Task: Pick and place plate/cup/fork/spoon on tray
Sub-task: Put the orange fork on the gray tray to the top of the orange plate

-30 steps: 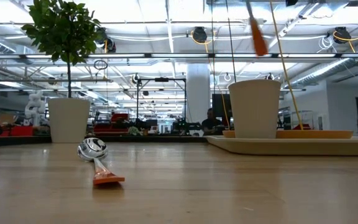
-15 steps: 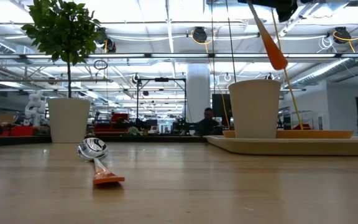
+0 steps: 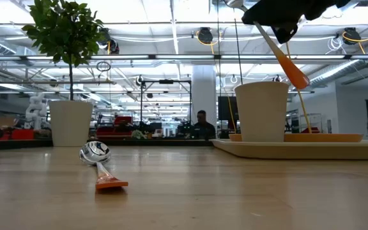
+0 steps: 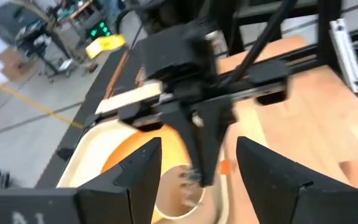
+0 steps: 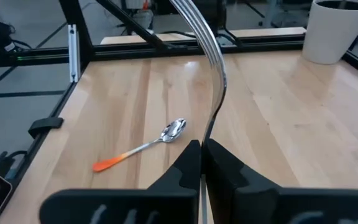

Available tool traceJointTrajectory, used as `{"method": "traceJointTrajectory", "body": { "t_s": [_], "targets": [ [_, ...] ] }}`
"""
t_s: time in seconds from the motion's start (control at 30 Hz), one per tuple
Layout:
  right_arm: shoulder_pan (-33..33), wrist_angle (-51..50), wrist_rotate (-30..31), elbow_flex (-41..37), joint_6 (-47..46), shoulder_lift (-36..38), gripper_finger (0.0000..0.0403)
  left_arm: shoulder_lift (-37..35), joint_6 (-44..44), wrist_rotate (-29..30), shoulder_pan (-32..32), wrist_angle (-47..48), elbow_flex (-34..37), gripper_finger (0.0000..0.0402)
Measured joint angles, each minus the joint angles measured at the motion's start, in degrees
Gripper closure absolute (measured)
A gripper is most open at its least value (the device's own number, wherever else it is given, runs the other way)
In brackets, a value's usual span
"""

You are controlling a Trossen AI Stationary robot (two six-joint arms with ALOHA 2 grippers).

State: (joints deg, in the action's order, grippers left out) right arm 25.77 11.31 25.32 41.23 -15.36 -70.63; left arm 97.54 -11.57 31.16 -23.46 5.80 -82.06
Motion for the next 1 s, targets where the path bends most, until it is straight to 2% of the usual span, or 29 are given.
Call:
{"method": "traceJointTrajectory", "body": {
  "t_s": [0.1, 0.23, 0.4, 0.57, 0.7, 0.8, 0.87, 1.0],
  "targets": [
    [0.03, 0.75, 1.14, 0.0, 0.15, 0.0, 0.0403, 0.0, 1.8, 0.15, 1.14, 0.89, 0.0, 0.0197],
    [0.04, 1.37, 1.88, 0.0, 0.69, 0.02, 0.0403, 0.0, 4.29, 0.11, 2.4, 2.52, 0.0, 0.023],
    [0.03, 2.17, 3.81, 0.0, 1.08, 0.02, 0.0403, 0.0, 4.21, 0.09, 3.23, 2.79, 0.0, 0.0297],
    [0.05, 3.2, 4.8, 0.0, 1.2, 0.02, 0.0403, 0.0, 1.61, 0.87, 3.17, 2.71, 0.0, 0.0383],
    [0.08, 4.59, 6.15, 0.0, 1.59, 0.02, 0.0401, 0.0, 1.19, 3.02, 3.19, 1.37, 0.0, 0.0389],
    [1.14, 5.28, 8.5, 0.0, 2.77, 0.0, 0.0383, 0.0, 1.59, 4.91, 3.1, 0.52, 0.0, 0.0395],
    [1.69, 5.31, 11.93, 0.0, 4.02, 0.0, 0.0359, 0.03, 2.2, 7.23, 3.05, 0.08, 0.0, 0.0396],
    [3.26, 6.39, 22.83, 0.0, 9.26, 0.02, 0.0304, 0.04, 5.12, 12.97, 3.15, -1.34, 0.0, 0.0397]
  ]
}}
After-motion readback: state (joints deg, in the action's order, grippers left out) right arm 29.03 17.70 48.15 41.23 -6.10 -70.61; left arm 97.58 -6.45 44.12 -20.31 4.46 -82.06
